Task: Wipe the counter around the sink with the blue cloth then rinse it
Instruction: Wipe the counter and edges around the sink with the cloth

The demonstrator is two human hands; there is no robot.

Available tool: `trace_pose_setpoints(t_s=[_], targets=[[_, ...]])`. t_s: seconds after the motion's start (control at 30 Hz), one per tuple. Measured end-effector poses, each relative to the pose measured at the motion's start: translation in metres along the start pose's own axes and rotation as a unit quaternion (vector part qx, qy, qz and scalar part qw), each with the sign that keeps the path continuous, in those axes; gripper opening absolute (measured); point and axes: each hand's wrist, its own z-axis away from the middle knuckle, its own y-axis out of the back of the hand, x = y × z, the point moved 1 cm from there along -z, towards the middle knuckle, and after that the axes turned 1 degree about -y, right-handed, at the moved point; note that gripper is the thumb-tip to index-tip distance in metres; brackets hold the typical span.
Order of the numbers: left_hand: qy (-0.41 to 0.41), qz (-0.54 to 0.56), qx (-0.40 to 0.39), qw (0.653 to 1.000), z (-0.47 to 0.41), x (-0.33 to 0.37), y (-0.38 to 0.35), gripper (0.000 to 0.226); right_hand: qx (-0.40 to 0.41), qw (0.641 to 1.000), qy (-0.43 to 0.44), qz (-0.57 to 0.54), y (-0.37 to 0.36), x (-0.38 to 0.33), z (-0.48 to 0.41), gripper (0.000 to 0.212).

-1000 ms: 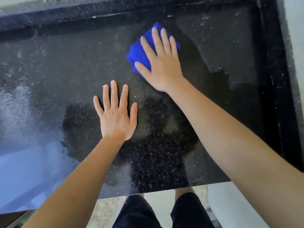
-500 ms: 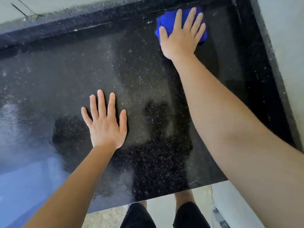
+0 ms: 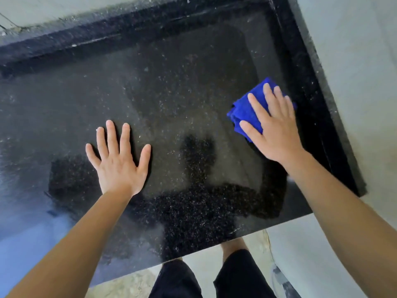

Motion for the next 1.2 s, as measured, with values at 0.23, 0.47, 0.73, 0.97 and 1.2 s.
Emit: trace_pose_setpoints(t_s=[0.23,0.47,0.73,0.97,1.2], targets=[[0.0,0.008,-0.005,1.0,0.001,0.002,0.0,0.079,0.022,0.983,-0.179,-0.031,0.002,-0.002,-0.044,0.074],[-0.04,0.035,0.008,0.999,-0.007,0.018,0.018,0.084,-0.022,0.99,-0.136,-0.025,-0.002,-0.003,0.085,0.075],[-0.152,0.015,0.013,0.988,-0.115,0.093,0.022,0.08,0.0,0.988,-0.152,-0.027,0.002,0.018,-0.028,0.076],[-0.135,-0.02,0.008,0.991,-0.129,0.099,0.01,0.084,0.006,0.989,-0.143,-0.042,0.017,0.008,-0.218,0.077],[-0.13,-0.025,0.014,0.991,-0.131,0.101,0.013,0.084,0.046,0.99,-0.115,-0.066,0.011,0.006,-0.199,0.084]])
